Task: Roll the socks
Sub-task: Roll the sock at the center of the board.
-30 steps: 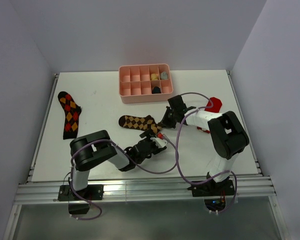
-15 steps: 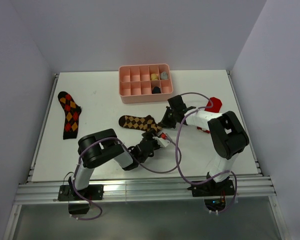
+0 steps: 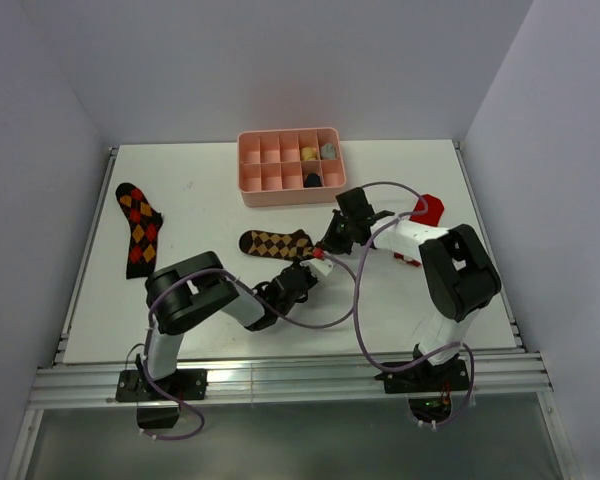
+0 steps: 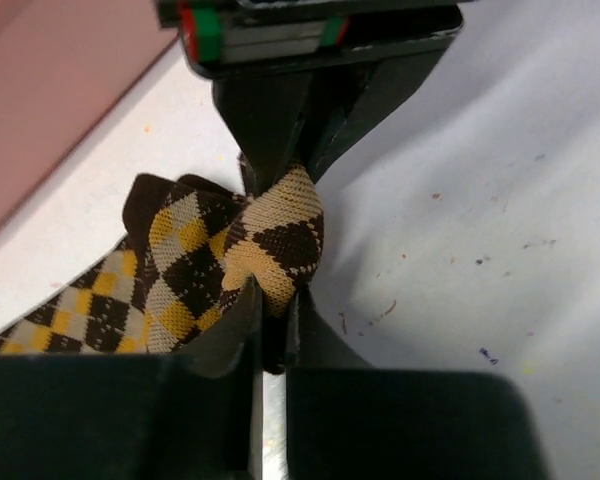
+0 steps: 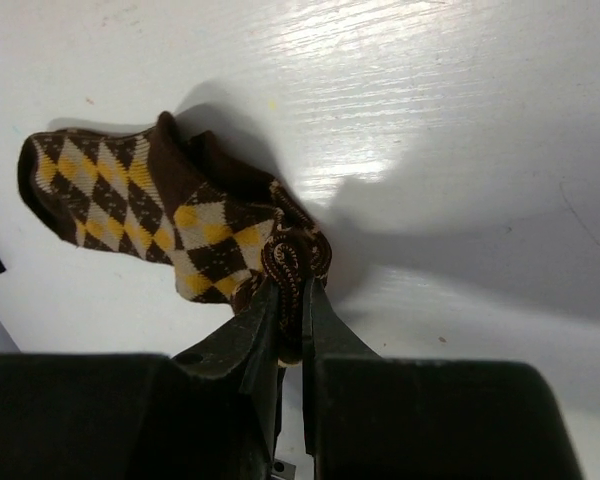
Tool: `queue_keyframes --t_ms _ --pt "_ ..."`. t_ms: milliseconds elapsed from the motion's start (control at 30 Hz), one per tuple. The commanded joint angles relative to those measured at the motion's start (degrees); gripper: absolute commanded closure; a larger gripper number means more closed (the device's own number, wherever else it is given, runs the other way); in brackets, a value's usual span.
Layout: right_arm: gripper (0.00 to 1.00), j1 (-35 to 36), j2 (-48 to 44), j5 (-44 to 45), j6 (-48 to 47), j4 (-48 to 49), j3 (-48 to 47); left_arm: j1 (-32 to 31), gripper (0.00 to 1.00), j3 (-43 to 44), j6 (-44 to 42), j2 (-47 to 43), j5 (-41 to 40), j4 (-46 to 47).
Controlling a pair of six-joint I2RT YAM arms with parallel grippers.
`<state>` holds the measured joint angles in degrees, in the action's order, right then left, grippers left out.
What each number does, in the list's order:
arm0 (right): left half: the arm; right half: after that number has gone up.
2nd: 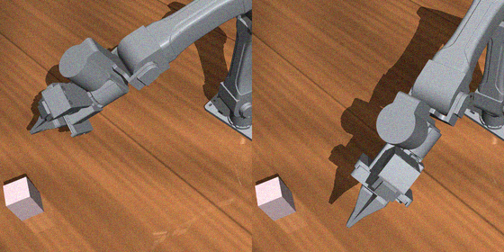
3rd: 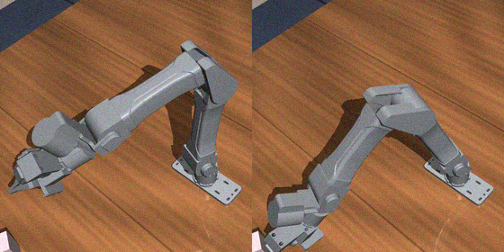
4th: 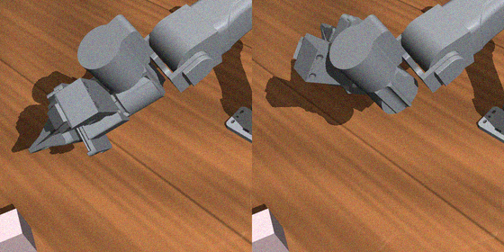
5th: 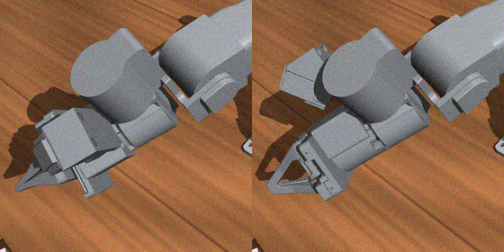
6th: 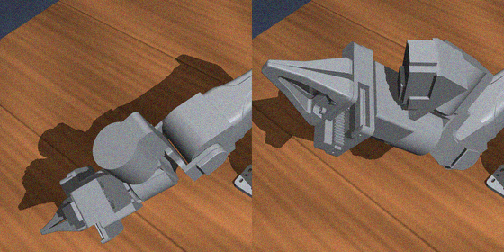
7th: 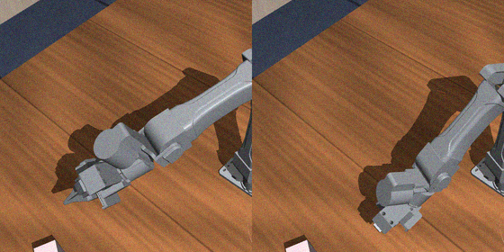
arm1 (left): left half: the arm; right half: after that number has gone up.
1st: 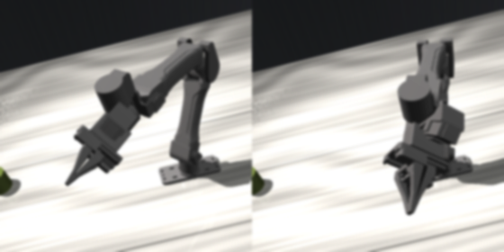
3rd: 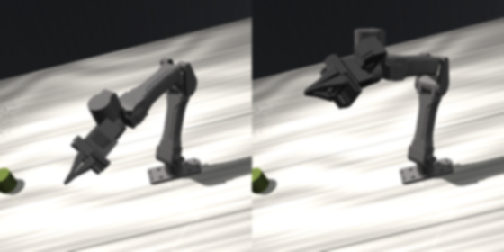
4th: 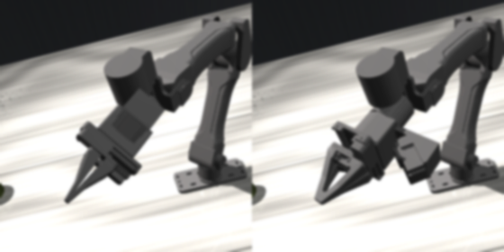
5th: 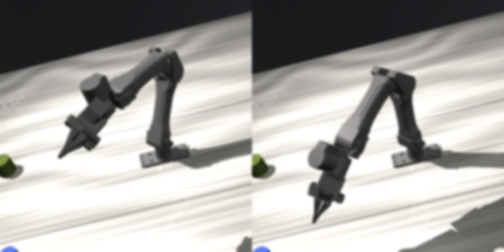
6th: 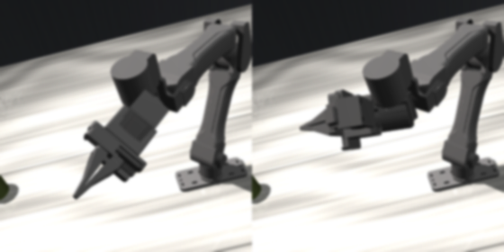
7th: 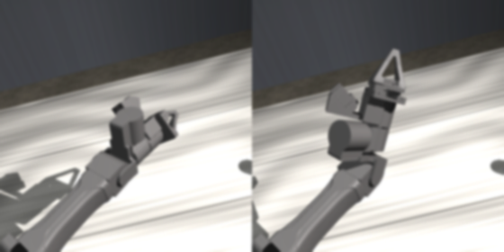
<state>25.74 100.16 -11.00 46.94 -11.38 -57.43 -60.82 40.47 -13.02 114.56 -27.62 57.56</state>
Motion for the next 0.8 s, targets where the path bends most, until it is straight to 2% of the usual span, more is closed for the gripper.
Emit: queue_keyframes --t_ms 0,33,200,400,467,533,767 --pt "1.00 0.72 -4.36 -1.30 1.74 2.05 0.91 1.83 0.99 -0.74 10.70 -3.19 5.28 -8.51" --pt "0.97 0.72 -5.32 -1.30 2.01 3.54 1.44 2.28 0.99 -1.35 12.04 -3.90 6.34 -10.17" --pt "0.67 0.63 -8.13 -1.30 4.21 9.34 4.95 5.70 1.00 -3.90 23.79 -9.17 14.15 -13.00" --pt "0.53 0.72 -12.18 -0.33 5.01 14.71 8.64 11.85 1.00 -5.93 37.68 -11.64 27.06 -14.93" --pt "0.47 0.72 -13.32 -0.33 4.92 16.82 9.96 13.00 1.00 -5.75 40.95 -11.12 29.10 -15.98" --pt "0.45 0.72 -13.76 -0.42 4.92 18.32 10.58 14.32 1.00 -6.19 45.43 -10.59 32.17 -15.46" --pt "0.31 0.63 -13.15 -1.83 5.00 21.57 13.92 20.38 1.00 -8.91 60.02 -5.32 43.77 -6.17"
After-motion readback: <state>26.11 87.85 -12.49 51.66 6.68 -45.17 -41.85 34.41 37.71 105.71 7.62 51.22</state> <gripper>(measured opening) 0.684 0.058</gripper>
